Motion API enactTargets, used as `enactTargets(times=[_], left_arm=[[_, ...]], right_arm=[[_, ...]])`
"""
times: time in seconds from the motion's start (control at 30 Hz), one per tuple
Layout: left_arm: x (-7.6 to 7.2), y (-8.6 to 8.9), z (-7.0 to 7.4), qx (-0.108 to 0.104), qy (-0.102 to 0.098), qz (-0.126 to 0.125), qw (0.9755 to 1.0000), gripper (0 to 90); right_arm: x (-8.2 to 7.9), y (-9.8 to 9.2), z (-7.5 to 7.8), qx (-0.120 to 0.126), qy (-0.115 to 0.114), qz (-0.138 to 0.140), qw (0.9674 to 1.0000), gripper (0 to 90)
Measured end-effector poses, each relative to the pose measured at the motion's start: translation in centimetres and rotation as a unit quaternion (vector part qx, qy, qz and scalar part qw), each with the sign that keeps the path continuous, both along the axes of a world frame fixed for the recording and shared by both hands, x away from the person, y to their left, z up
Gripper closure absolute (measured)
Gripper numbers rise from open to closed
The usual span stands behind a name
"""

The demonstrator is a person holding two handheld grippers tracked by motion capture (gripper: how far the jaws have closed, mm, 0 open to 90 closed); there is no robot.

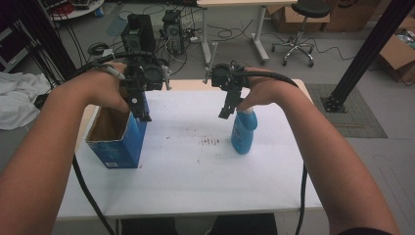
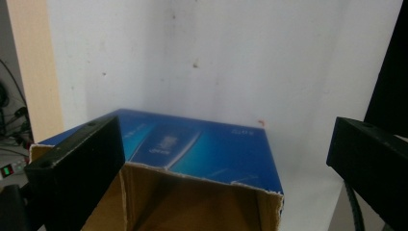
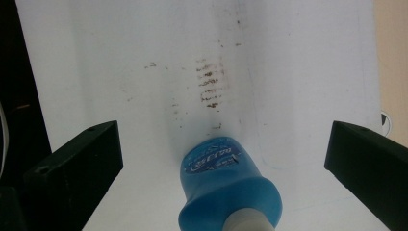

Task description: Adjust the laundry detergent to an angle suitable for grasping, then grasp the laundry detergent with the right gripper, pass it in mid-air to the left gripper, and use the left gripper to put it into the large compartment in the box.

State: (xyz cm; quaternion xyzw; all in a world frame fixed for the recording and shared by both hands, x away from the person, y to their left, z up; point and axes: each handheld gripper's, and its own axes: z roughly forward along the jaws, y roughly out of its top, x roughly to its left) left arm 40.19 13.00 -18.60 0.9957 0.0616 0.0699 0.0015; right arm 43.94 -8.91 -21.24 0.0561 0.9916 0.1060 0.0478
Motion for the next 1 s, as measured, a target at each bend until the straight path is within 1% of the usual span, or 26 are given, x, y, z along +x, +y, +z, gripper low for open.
enactTargets(times=[0.03, 0.07, 0.2, 0.27, 0.3, 0.4, 0.47, 0.63, 0.73, 0.77, 0.83, 0.9, 0.97, 1.0], left_arm=[[0.01, -0.01, -0.09, 0.002, 0.0, 0.0, 1.0, 0.0], [-0.01, -0.04, -0.11, 0.005, -0.001, 0.001, 1.0, 0.0], [-0.11, -0.17, 0.04, 0.003, -0.002, -0.001, 1.0, 0.1], [-0.24, -0.24, 0.12, 0.005, -0.004, -0.003, 1.0, 0.1], [-0.37, -0.26, 0.15, 0.002, -0.005, -0.005, 1.0, 0.1], [-0.42, -0.25, 0.29, 0.003, -0.004, -0.008, 1.0, 0.1], [-0.22, -0.23, 0.19, 0.002, -0.004, -0.008, 1.0, 0.1], [0.09, -0.55, -0.18, 0.006, -0.001, -0.011, 0.9999, 0.1], [0.09, -0.65, 0.09, 0.006, -0.003, -0.012, 0.9999, 0.1], [0.06, -0.65, 0.2, 0.001, -0.004, -0.013, 0.9999, 0.1], [0.05, -0.66, 0.2, -0.001, -0.004, -0.013, 0.9999, 0.1], [0.05, -0.68, 0.08, 0.002, -0.001, -0.015, 0.9999, 0.1], [0.0, -0.67, -0.06, 0.007, -0.004, -0.013, 0.9999, 0.1], [-0.03, -0.64, -0.1, 0.005, -0.003, -0.012, 0.9999, 0.1]], right_arm=[[0.07, 0.07, -0.1, -0.007, 0.001, 0.0, 1.0, 0.0], [0.07, 0.07, -0.1, -0.007, 0.001, 0.0, 1.0, 0.0], [0.12, 0.05, 0.12, -0.003, 0.0, -0.001, 1.0, 0.0], [0.05, 0.03, 0.18, -0.004, -0.001, -0.001, 1.0, 0.0], [-0.04, 0.02, 0.25, -0.005, -0.001, -0.002, 1.0, 0.0], [-0.06, 0.07, 0.27, -0.007, -0.001, -0.001, 1.0, 0.0], [0.0, 0.13, 0.33, -0.009, 0.001, 0.0, 1.0, 0.0], [0.24, 0.33, 0.41, -0.007, 0.0, 0.0, 1.0, 0.0], [0.13, 0.36, 0.29, -0.01, -0.001, 0.002, 1.0, 0.0], [0.12, 0.28, 0.26, -0.011, -0.002, 0.001, 0.9999, 0.0], [0.13, 0.24, 0.27, -0.011, -0.002, -0.001, 0.9999, 0.0], [0.16, 0.17, 0.21, -0.008, 0.001, -0.001, 1.0, 0.0], [0.26, 0.07, -0.04, -0.012, -0.002, -0.004, 0.9999, 0.0], [0.26, 0.07, -0.04, -0.012, -0.002, -0.004, 0.9999, 0.0]])
